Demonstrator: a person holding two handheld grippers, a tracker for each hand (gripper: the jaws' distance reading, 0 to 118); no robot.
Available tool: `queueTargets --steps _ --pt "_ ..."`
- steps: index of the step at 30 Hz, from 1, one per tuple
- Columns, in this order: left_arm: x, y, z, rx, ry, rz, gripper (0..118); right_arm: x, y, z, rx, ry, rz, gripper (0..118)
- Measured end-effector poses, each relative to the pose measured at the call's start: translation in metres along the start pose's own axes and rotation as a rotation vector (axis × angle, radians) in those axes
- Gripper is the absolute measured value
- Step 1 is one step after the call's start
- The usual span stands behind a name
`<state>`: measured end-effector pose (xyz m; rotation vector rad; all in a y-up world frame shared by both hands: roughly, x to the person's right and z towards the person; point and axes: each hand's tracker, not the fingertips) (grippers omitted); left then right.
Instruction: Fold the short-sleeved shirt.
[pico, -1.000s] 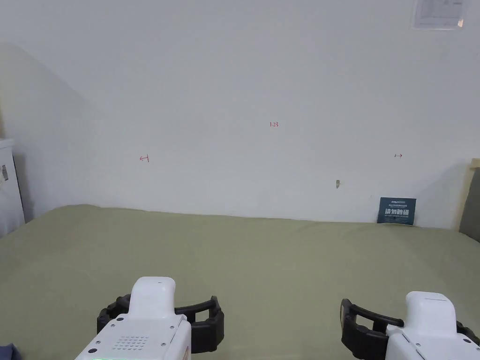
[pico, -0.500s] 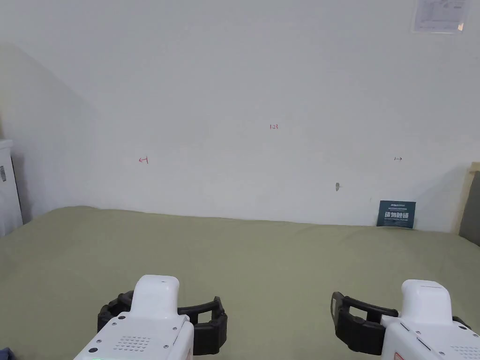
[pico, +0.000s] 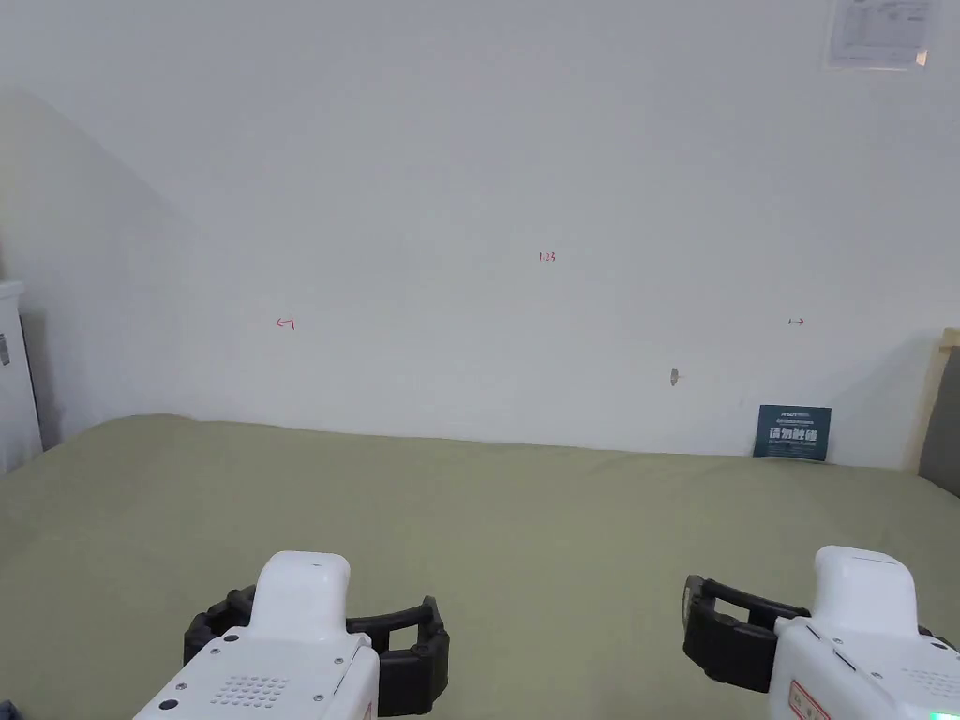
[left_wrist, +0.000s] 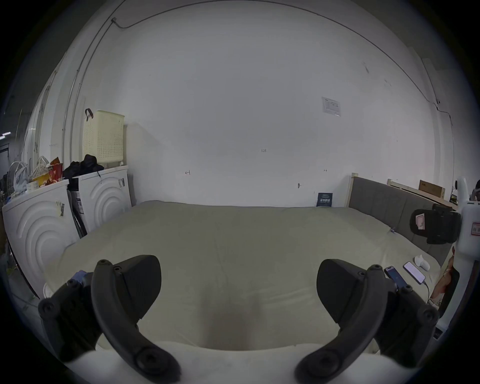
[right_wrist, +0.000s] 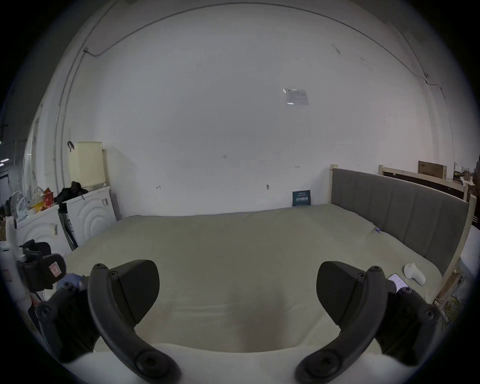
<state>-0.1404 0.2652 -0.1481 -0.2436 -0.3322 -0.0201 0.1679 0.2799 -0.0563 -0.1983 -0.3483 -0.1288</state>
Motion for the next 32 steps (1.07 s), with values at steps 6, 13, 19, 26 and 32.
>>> queueTargets --steps 6,13,19,26,32 --pt "0.002 0.001 0.000 -0.014 0.002 -0.024 118 0.002 -0.003 -0.004 -0.049 0.013 -0.018 118" --pt "0.003 -0.005 -0.004 -0.035 -0.006 -0.008 118 0.004 -0.005 -0.012 -0.122 -0.054 -0.034 118" --pt "0.002 -0.006 -0.005 -0.036 0.011 -0.023 118 0.011 -0.012 -0.008 -0.085 -0.057 -0.022 118" --pt "-0.003 -0.004 -0.006 -0.034 0.012 0.024 118 -0.001 -0.021 -0.011 -0.088 -0.086 0.074 118" --pt "-0.004 -0.009 -0.009 -0.045 -0.001 0.036 118 -0.008 -0.034 -0.008 -0.068 -0.034 0.104 118"
